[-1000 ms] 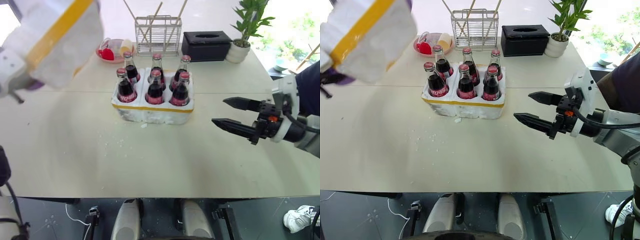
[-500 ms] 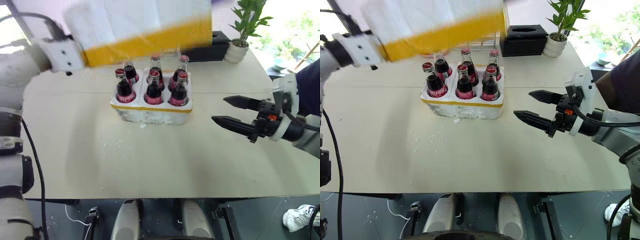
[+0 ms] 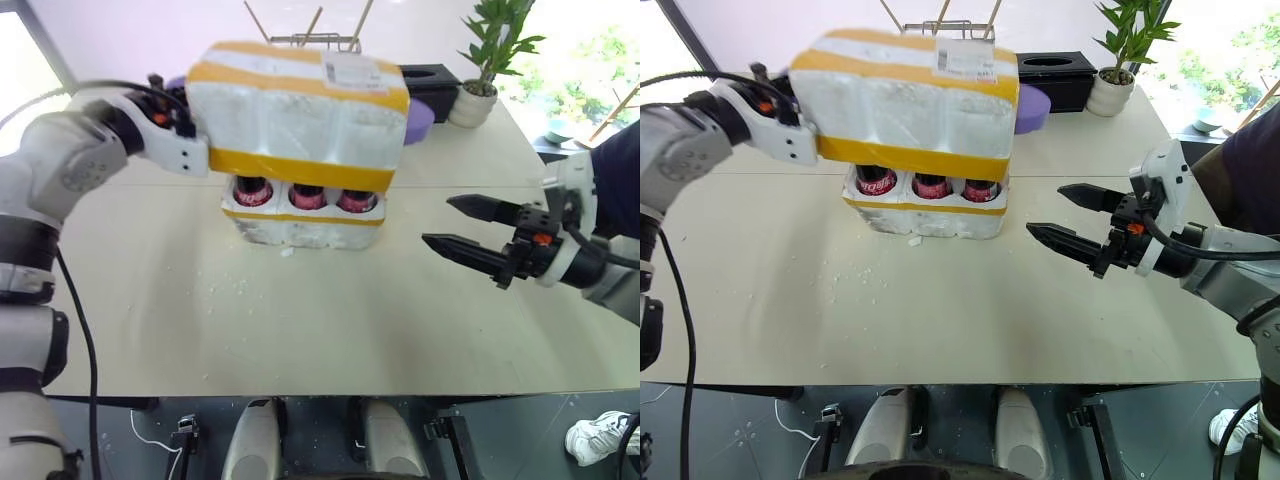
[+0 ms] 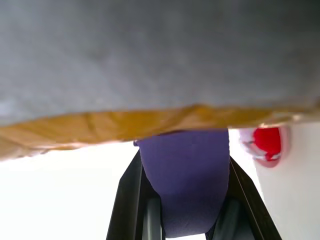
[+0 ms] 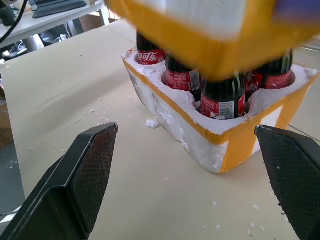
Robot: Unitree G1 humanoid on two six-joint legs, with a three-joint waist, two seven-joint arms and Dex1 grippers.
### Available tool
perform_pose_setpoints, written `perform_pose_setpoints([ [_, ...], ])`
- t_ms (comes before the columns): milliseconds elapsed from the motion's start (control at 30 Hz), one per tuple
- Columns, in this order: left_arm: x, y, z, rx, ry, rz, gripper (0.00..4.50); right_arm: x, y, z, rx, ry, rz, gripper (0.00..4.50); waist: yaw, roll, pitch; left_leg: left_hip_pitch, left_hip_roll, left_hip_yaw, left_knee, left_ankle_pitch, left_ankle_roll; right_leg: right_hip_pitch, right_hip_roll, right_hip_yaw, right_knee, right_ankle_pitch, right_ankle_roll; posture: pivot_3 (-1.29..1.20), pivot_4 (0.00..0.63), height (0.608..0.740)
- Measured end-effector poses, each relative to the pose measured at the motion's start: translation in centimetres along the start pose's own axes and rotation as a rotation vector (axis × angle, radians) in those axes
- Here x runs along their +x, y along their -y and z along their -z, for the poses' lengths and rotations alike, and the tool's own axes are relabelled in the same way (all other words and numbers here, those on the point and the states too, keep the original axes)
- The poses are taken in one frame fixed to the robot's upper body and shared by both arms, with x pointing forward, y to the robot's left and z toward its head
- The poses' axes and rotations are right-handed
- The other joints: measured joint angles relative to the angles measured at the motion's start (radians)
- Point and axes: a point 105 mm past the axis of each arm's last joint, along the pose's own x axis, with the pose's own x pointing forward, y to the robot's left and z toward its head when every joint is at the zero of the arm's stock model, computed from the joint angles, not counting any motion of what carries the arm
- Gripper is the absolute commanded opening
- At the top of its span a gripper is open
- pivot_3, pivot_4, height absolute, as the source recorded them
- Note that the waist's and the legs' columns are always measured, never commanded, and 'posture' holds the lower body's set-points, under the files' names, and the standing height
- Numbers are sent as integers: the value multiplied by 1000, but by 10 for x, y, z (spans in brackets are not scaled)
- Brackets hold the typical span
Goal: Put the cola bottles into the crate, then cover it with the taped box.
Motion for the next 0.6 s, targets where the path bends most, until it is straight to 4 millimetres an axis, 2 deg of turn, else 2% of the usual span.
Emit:
perform_pose_setpoints([
  [200, 1, 9, -2, -12, 14, 15, 315, -2, 0, 5, 11, -7, 6, 4500, 0, 0, 0, 0, 0, 0, 0, 0, 0, 0, 0, 0, 0, 0, 0, 0, 150, 740],
  [233, -1, 12, -3, -17, 21, 21, 1361, -2, 0, 5, 10, -7, 6, 4500, -1, 0, 0, 0, 0, 0, 0, 0, 0, 0, 0, 0, 0, 0, 0, 0, 150, 740],
  [300, -4, 21, -5, -40, 31, 37, 2212, -2, 0, 3, 3, 0, 8, 4500, -1, 0, 0, 0, 0, 0, 0, 0, 0, 0, 0, 0, 0, 0, 0, 0, 150, 740],
  [367, -8, 35, -8, -58, 43, 67, 3269, -3, 0, 2, 0, 4, 10, 4500, -1, 0, 0, 0, 0, 0, 0, 0, 0, 0, 0, 0, 0, 0, 0, 0, 150, 740],
  [467, -20, 58, -20, -71, 86, 107, 3269, -3, -1, 2, -5, 8, 4, 4500, -2, 0, 0, 0, 0, 0, 0, 0, 0, -1, 0, 0, 0, 0, 0, 0, 150, 740],
  [600, -41, 57, -20, -100, 97, 54, 3269, -2, -1, 0, -15, 14, -2, 4500, -2, 0, 0, 0, 0, 0, -1, 0, 0, 0, 0, 0, 0, 0, 0, 0, 150, 740],
])
